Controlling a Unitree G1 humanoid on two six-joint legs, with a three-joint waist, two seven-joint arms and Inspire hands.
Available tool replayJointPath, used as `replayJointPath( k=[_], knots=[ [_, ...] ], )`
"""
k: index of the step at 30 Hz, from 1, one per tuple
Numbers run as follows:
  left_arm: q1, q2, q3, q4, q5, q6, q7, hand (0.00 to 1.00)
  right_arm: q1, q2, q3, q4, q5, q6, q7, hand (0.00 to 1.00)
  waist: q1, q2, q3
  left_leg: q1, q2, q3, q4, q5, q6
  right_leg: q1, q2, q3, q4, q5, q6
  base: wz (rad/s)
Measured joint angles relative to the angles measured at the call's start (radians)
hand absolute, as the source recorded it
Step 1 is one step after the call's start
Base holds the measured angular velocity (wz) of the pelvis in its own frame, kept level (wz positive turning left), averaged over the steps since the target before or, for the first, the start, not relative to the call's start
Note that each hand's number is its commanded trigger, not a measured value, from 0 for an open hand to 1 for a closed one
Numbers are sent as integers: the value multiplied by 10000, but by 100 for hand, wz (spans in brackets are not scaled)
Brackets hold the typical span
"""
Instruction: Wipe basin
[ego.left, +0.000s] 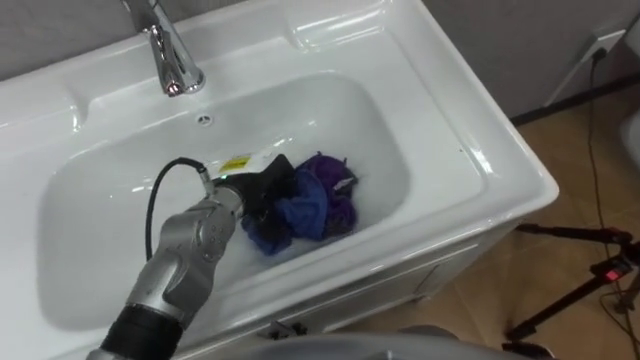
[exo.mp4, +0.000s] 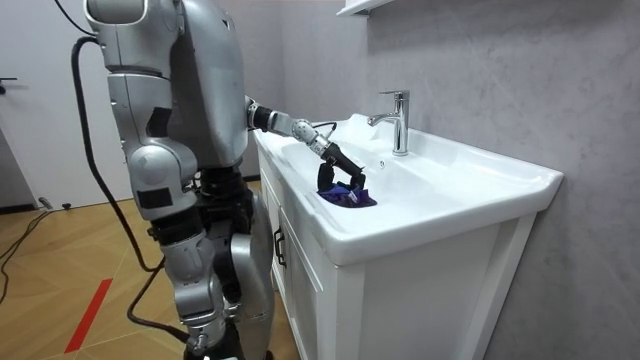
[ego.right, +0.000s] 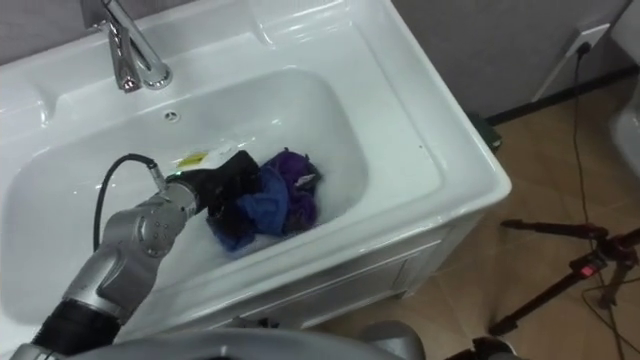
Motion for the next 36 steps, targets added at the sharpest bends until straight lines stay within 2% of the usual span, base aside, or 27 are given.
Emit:
replayJointPath(
  k=[2, 4, 5, 7, 8, 9, 10, 15, 18, 22, 26, 34, 36],
  knots=[
    [195, 380, 537, 363, 97, 41, 323, 100, -6, -57, -357, -19, -370, 111, 166, 0, 8, 11, -9, 16, 19, 5, -22, 7, -14, -16, 64, 34, -17, 10, -19, -7],
    [546, 910, 1290, 1115, 625, 54, 1191, 100, 41, -196, -721, -169, -866, 256, 293, 0, 55, 36, -55, 65, 10, 5, -67, 9, -35, 2, 146, 54, -43, 23, -48, -10],
    [631, 1046, 1451, 1293, 857, 75, 1441, 100, 62, -224, -795, -239, -920, 282, 297, 0, 97, 31, -63, 67, 1, 23, -68, 10, -39, -7, 159, 73, -26, 25, -62, -16],
    [1215, 1417, 1749, 1416, 1655, 369, 2448, 100, 139, -366, -873, -406, -1058, 280, 289, 0, 304, 6, -129, 80, 22, 131, -91, 50, -106, -26, 218, 200, -25, 44, -118, -13],
    [1326, 1436, 1762, 1420, 1786, 407, 2648, 100, 179, -421, -898, -441, -1096, 278, 289, 0, 321, 11, -160, 93, 30, 158, -85, 53, -112, -34, 220, 198, -38, 46, -123, 0],
    [1525, 1411, 1703, 1495, 2038, 410, 3021, 100, 205, -509, -1096, -473, -1172, 277, 289, 0, 333, 19, -244, 147, 41, 168, -82, 60, -124, -7, 220, 200, -46, 41, -132, -5],
    [1615, 1356, 1694, 1637, 2269, 410, 3308, 100, 240, -569, -1210, -533, -1167, 270, 292, 0, 375, -2, -286, 250, 65, 229, -114, 76, -150, 32, 214, 264, -61, 52, -167, -11],
    [1662, 1351, 1693, 2501, 2685, 426, 4052, 100, 550, -662, -1552, -804, -1173, 239, 272, 0, 292, 3, -382, 494, 236, 310, -170, 176, -313, 346, 388, 359, -380, 212, -386, -14],
    [1662, 1337, 1696, 3031, 2648, 589, 4454, 100, 757, -625, -1535, -830, -1171, 447, 283, 0, 311, 39, -384, 602, 317, 293, -188, 239, -411, 381, 495, 543, -343, 217, -514, -20],
    [1662, 1216, 1732, 3407, 2817, 1030, 4590, 100, 862, -617, -1548, -865, -1423, 750, 274, 0, 352, 79, -385, 625, 383, 283, -136, 333, -555, 367, 579, 592, -310, 194, -670, -13],
    [1661, 1032, 1731, 3662, 3084, 1362, 4753, 100, 856, -611, -1547, -884, -1450, 729, 251, 0, 369, 109, -382, 778, 425, 211, -162, 347, -577, 497, 644, 590, -325, 155, -785, 0],
    [1659, 1009, 1732, 3980, 3233, 1799, 4851, 100, 839, -614, -1528, -871, -1328, 719, -206, 0, 468, 132, -372, 766, 569, 223, -223, 417, -695, 538, 787, 556, -381, 80, -1010, 2],
    [1657, 1008, 1732, 4145, 3234, 1812, 5050, 100, 842, -614, -1528, -861, -1198, 722, -267, 0, 471, 140, -370, 760, 594, 220, -227, 424, -708, 538, 815, 557, -394, 64, -1053, 0]
  ],
)
